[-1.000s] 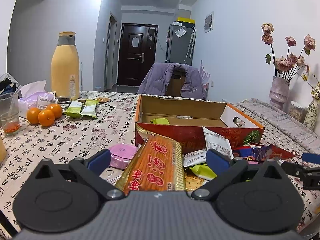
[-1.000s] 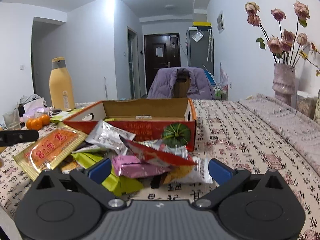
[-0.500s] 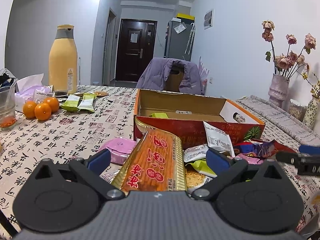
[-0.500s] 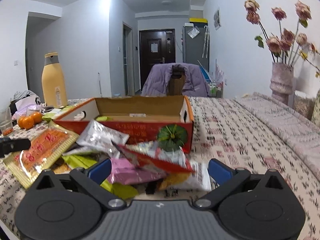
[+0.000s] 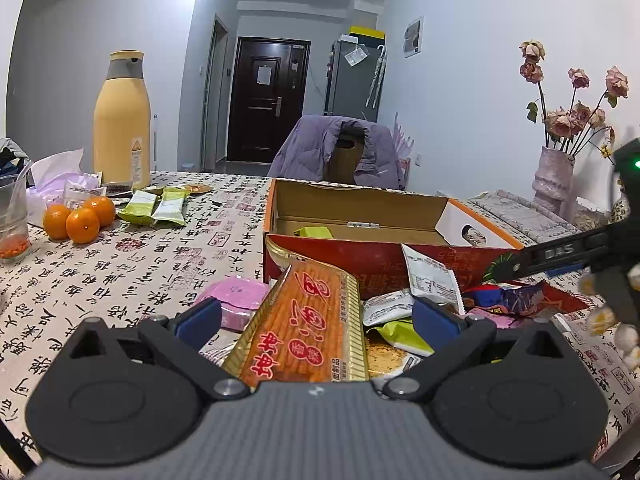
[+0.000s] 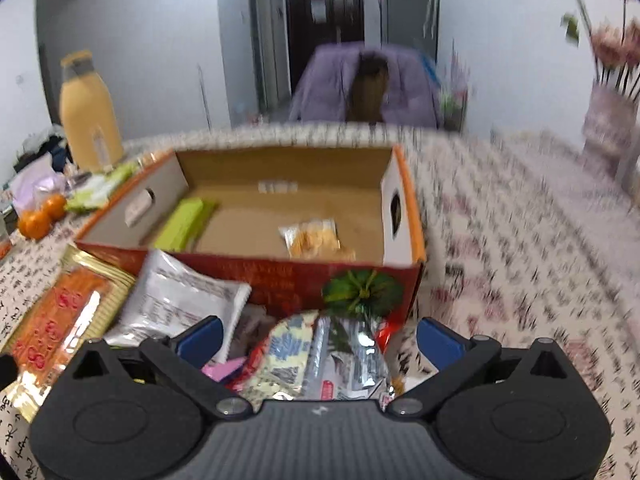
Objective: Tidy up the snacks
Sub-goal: 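Grasp the silver-and-blue packet with the right tool, then hold the silver packet with the right tool while the left tool grasps the orange stick-snack packet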
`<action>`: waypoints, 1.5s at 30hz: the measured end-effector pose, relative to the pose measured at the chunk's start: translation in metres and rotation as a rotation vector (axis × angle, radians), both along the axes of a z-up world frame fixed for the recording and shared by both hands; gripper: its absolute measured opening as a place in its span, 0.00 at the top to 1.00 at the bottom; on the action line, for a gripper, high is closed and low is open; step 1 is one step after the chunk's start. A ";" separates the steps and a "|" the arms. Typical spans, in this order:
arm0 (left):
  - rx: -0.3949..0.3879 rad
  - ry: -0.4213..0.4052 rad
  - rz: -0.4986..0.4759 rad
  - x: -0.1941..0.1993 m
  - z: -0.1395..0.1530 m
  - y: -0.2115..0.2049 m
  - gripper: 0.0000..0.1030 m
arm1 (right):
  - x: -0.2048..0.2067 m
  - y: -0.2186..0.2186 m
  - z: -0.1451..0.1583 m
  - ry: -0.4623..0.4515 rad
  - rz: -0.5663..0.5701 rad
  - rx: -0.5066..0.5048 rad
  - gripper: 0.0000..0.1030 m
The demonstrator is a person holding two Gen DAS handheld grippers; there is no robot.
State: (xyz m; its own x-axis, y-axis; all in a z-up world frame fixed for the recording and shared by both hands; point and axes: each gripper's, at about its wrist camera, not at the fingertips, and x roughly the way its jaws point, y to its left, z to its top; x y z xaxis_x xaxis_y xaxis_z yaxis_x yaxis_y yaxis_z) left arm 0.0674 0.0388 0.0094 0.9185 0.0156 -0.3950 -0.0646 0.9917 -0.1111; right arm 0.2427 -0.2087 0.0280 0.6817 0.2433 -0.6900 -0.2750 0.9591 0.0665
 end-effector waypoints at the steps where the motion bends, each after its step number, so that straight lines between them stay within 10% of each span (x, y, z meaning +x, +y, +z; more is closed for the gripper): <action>1: 0.000 0.001 -0.001 0.000 0.000 0.000 0.00 | 0.007 0.000 -0.004 0.033 -0.006 -0.003 0.00; 21: -0.008 0.004 -0.021 -0.006 -0.002 -0.004 0.00 | -0.009 -0.005 -0.025 0.053 0.042 0.019 0.44; 34: 0.004 0.017 -0.015 -0.009 -0.004 -0.006 0.00 | -0.087 -0.030 -0.009 -0.301 -0.037 0.119 0.44; 45: 0.105 0.097 0.012 0.013 0.000 -0.018 0.00 | -0.108 -0.036 -0.019 -0.355 -0.058 0.170 0.44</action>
State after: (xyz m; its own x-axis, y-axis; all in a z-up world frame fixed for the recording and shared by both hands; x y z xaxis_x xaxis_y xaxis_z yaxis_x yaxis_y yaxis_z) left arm 0.0801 0.0212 0.0089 0.8757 0.0724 -0.4774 -0.0820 0.9966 0.0006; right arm 0.1351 -0.2450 0.0089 0.8866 0.2877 -0.3620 -0.2552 0.9573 0.1358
